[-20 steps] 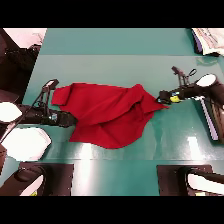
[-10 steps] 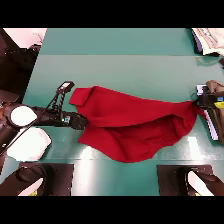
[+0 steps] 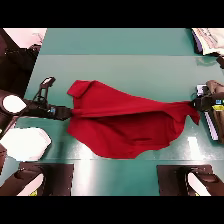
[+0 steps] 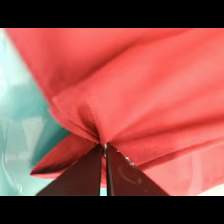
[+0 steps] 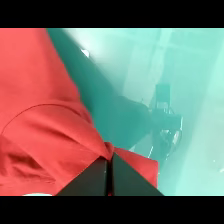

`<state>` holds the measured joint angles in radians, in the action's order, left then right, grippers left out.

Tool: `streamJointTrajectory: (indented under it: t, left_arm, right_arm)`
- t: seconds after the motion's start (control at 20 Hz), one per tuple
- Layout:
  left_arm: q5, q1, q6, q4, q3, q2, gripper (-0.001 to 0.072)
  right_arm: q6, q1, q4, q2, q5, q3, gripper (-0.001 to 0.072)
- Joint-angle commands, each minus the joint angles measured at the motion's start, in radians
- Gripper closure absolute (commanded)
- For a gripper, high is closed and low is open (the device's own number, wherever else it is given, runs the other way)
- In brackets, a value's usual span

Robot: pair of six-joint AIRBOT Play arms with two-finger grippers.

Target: Fold the shirts.

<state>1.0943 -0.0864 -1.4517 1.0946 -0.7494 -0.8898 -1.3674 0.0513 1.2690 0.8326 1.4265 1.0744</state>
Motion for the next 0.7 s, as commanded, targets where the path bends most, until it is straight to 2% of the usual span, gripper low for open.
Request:
streamJointTrajectory:
  t: [0.0,0.1,0.15,0.2,0.5,0.55,0.65]
  left_arm:
    - [0.141,0.103,0.056,-0.003,-0.001,-0.002,0.0670]
    - [0.166,0.109,0.073,-0.003,-0.001,-0.002,0.0669]
    - [0.163,0.109,0.073,-0.005,-0.001,-0.002,0.0559]
    - [0.155,0.109,0.073,-0.014,0.000,-0.003,0.0055]
    - [0.084,0.109,0.061,-0.042,0.001,-0.003,0.0046]
    - [0.084,0.108,0.069,-0.122,0.010,-0.003,0.0047]
    - [0.083,0.074,0.142,-0.307,0.055,-0.003,0.0048]
  right_arm:
    - [-0.006,0.013,0.008,-0.002,-0.013,0.000,0.0698]
    - [-0.006,0.013,0.008,-0.002,-0.019,-0.001,0.0698]
    - [-0.006,0.013,0.007,-0.002,-0.027,-0.001,0.0698]
    - [-0.006,0.013,0.007,-0.002,-0.037,-0.001,0.0698]
    - [-0.011,0.013,0.007,-0.002,-0.055,-0.001,0.0698]
    - [-0.012,0.013,0.007,-0.002,-0.060,-0.002,0.0697]
    - [-0.012,0.013,0.007,-0.002,-0.072,-0.002,0.0697]
